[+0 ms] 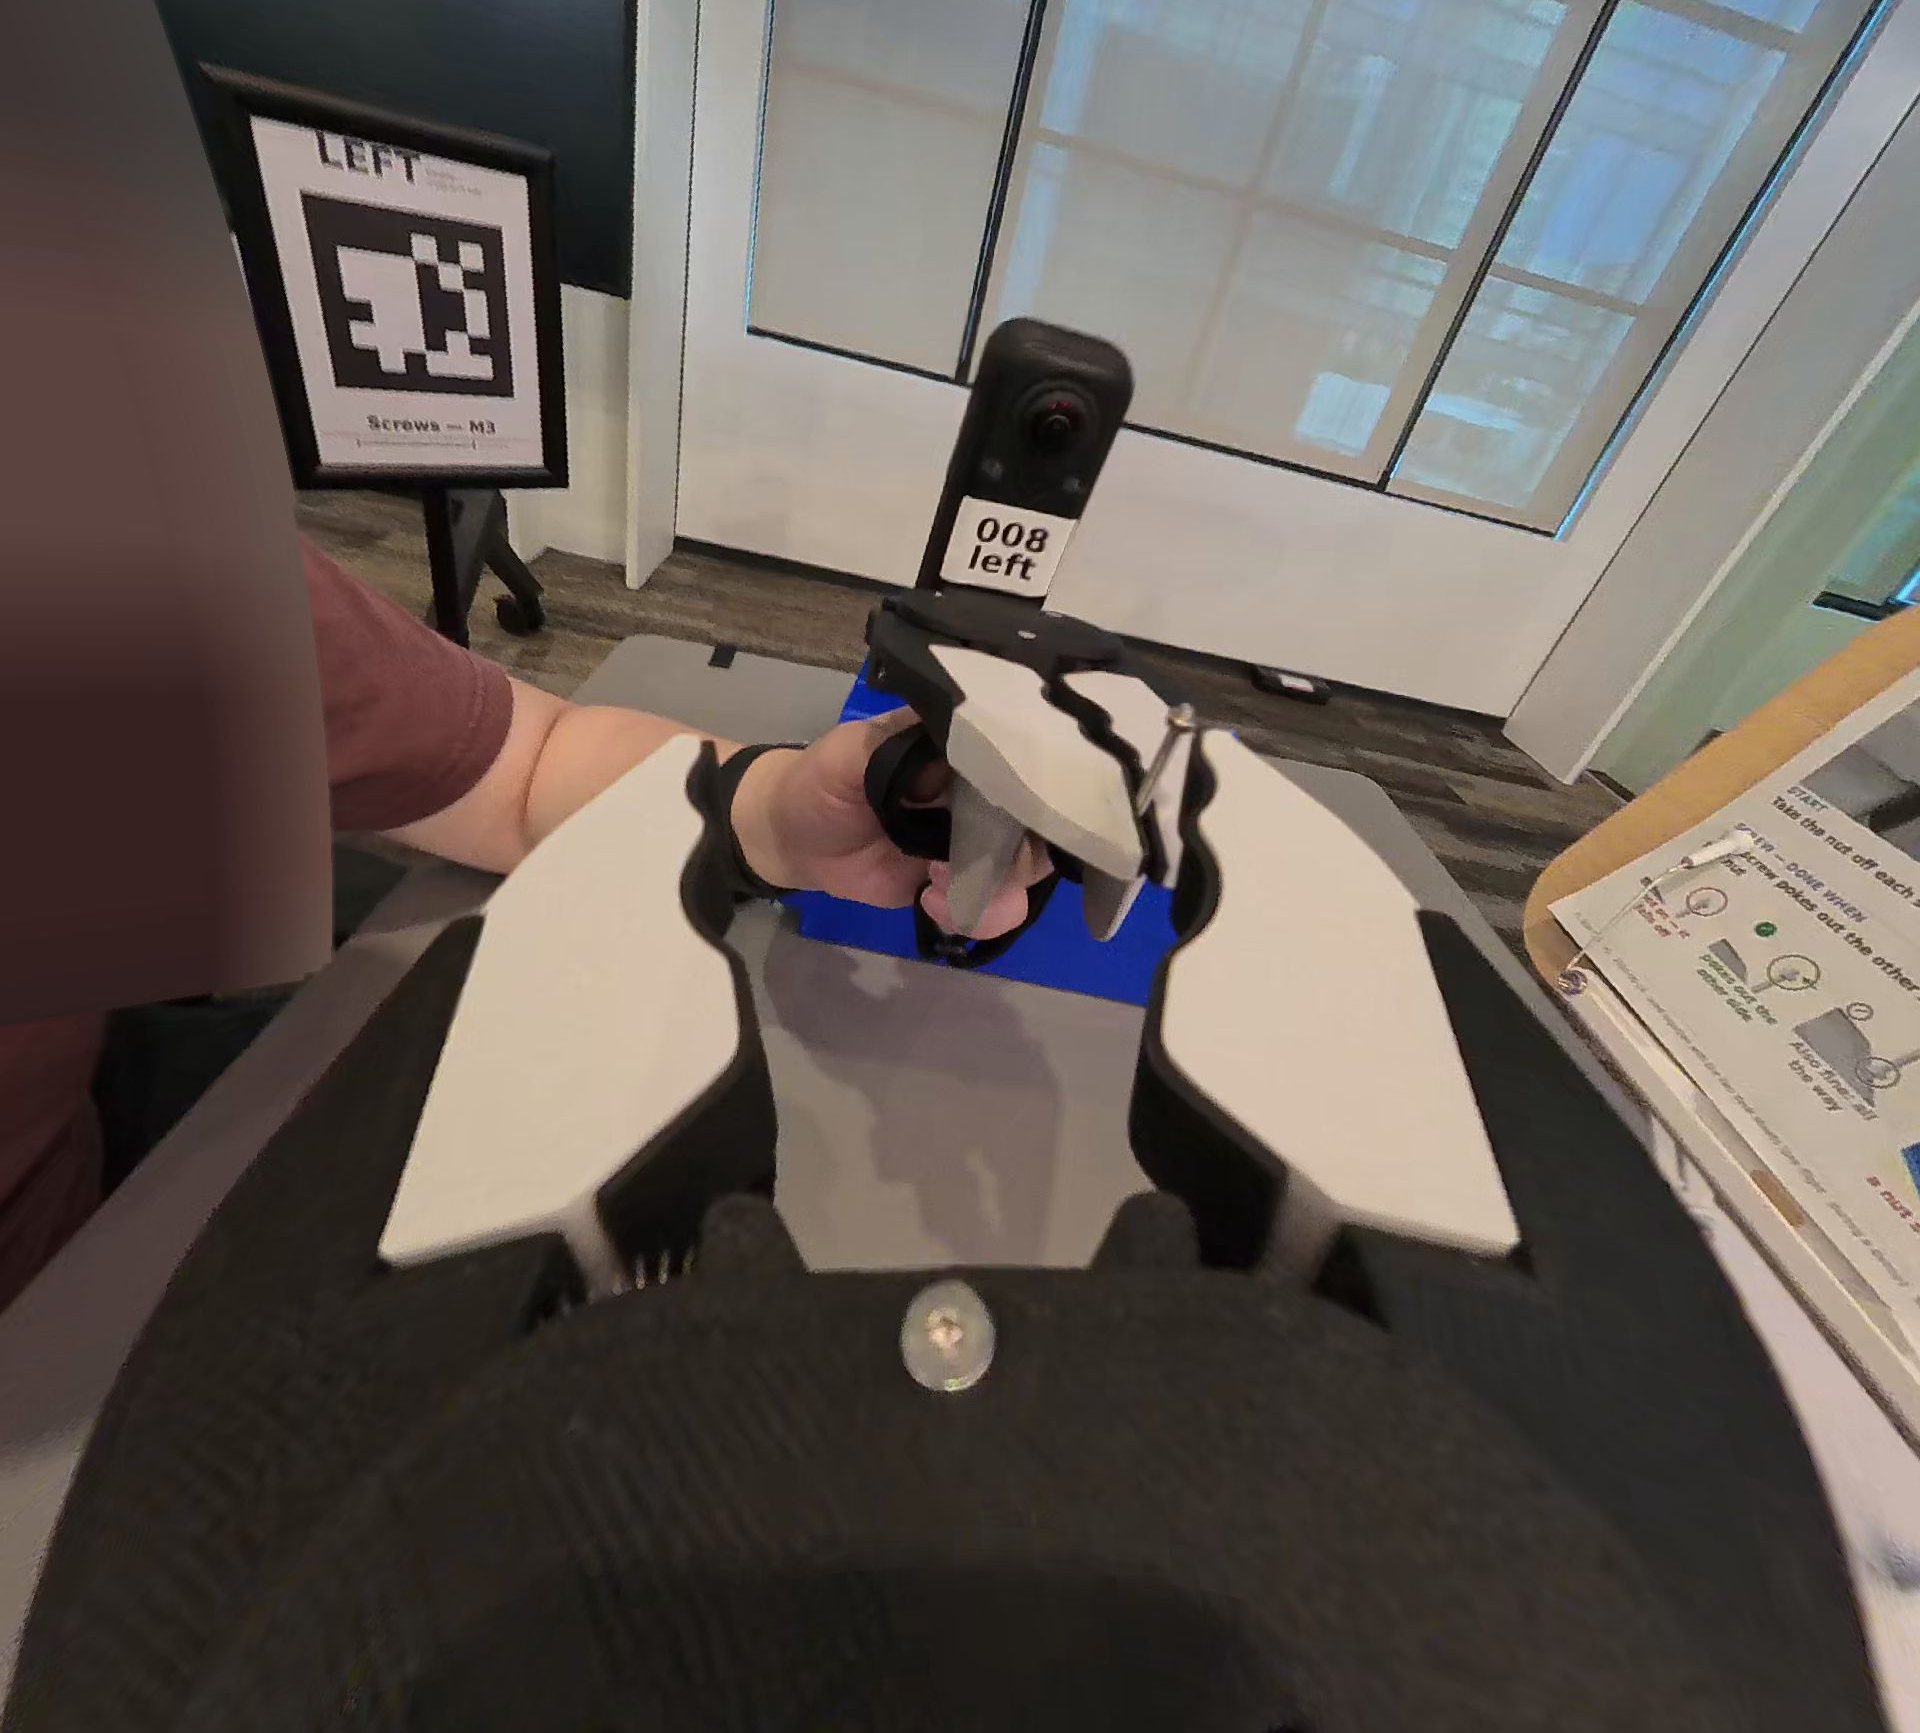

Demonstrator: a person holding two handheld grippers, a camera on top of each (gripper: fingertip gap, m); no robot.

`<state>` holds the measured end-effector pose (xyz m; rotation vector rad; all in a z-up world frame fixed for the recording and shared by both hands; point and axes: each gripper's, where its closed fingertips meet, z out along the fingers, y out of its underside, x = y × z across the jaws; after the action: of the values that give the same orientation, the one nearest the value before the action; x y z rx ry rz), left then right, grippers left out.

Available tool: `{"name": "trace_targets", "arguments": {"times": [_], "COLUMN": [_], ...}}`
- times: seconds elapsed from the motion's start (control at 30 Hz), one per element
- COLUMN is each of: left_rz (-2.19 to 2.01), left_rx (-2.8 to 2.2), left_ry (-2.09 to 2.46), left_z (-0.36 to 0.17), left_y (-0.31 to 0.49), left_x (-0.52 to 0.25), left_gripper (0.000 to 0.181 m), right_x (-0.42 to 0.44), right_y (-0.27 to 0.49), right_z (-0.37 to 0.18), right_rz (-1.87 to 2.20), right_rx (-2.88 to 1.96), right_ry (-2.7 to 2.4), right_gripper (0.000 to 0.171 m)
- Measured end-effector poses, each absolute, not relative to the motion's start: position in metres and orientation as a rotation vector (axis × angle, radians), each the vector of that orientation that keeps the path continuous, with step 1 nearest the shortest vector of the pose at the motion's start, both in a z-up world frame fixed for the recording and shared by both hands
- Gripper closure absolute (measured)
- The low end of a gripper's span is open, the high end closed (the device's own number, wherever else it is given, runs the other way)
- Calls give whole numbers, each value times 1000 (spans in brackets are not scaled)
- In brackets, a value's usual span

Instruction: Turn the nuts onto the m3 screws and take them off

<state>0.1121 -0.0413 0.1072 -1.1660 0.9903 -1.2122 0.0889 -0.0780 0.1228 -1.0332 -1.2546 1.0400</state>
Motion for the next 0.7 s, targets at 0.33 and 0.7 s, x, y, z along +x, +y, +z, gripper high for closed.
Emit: {"name": "trace_targets", "arguments": {"times": [0.33, 0.7], "left_rz": [-1220, -1233], "left_rx": [-1151, -1159], "left_ry": [1048, 993], "left_z": [100, 106], "left_y": [-55, -46], "left_x": [126, 116], "left_gripper": [179, 179], "right_x": [75, 86], "right_y": [-88, -77], "right_z": [121, 128], "right_rz": [1102, 1118], "right_rx": [-1013, -1023], "right_ry": [-1247, -1186], "right_gripper": [81, 83]}}
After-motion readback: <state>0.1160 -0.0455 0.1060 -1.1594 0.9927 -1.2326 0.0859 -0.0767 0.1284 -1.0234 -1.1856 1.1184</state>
